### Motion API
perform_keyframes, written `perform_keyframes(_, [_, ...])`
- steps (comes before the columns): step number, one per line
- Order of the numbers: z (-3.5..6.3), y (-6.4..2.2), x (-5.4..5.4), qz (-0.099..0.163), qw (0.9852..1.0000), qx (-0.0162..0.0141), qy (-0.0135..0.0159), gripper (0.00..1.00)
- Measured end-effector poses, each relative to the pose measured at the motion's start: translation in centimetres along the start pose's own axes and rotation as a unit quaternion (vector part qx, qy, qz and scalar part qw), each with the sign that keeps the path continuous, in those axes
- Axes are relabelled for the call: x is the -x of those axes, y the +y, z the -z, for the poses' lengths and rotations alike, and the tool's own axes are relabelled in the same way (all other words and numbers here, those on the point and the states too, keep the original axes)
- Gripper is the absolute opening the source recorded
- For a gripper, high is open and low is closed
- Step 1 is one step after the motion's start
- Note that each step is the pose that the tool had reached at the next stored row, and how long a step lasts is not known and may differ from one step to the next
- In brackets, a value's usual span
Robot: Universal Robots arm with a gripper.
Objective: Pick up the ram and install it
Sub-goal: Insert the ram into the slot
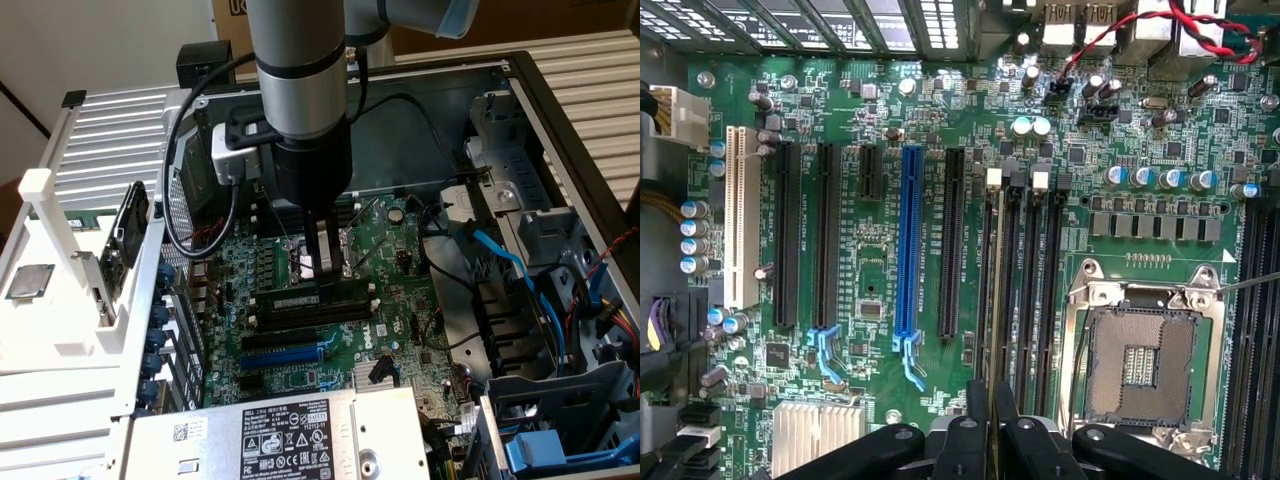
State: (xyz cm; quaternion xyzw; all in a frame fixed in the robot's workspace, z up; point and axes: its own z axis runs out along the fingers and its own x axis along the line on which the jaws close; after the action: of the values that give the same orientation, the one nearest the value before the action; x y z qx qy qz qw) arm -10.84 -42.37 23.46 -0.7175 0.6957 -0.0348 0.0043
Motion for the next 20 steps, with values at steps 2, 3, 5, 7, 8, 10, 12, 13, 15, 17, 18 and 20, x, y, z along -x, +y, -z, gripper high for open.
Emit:
perform_keyframes(2, [-0.02, 0.00, 0.00, 0.000, 1.0000, 0.0001, 0.0001, 0.13])
perform_keyframes(3, [-0.03, 0.00, 0.00, 0.000, 1.0000, 0.0001, 0.0001, 0.13])
perform_keyframes(5, [-0.05, 0.00, 0.00, 0.000, 1.0000, 0.0000, 0.0000, 0.13])
perform_keyframes(7, [-0.08, 0.00, -0.01, 0.000, 1.0000, 0.0000, 0.0000, 0.13])
perform_keyframes(8, [-0.10, 0.00, -0.02, 0.000, 1.0000, 0.0000, 0.0000, 0.13])
perform_keyframes(10, [-0.15, 0.01, -0.03, 0.000, 1.0000, 0.0000, 0.0000, 0.13])
perform_keyframes(12, [-0.22, 0.01, -0.02, 0.000, 1.0000, 0.0000, 0.0000, 0.13])
perform_keyframes(13, [-0.24, 0.01, -0.02, 0.000, 1.0000, 0.0001, 0.0001, 0.13])
perform_keyframes(15, [-0.28, 0.01, -0.02, 0.000, 1.0000, 0.0001, 0.0001, 0.13])
perform_keyframes(17, [-0.31, 0.01, -0.04, 0.000, 1.0000, 0.0000, 0.0001, 0.13])
perform_keyframes(18, [-0.31, 0.01, -0.04, 0.000, 1.0000, 0.0001, 0.0001, 0.13])
perform_keyframes(20, [-0.34, 0.02, -0.03, 0.000, 1.0000, 0.0000, 0.0000, 0.13])
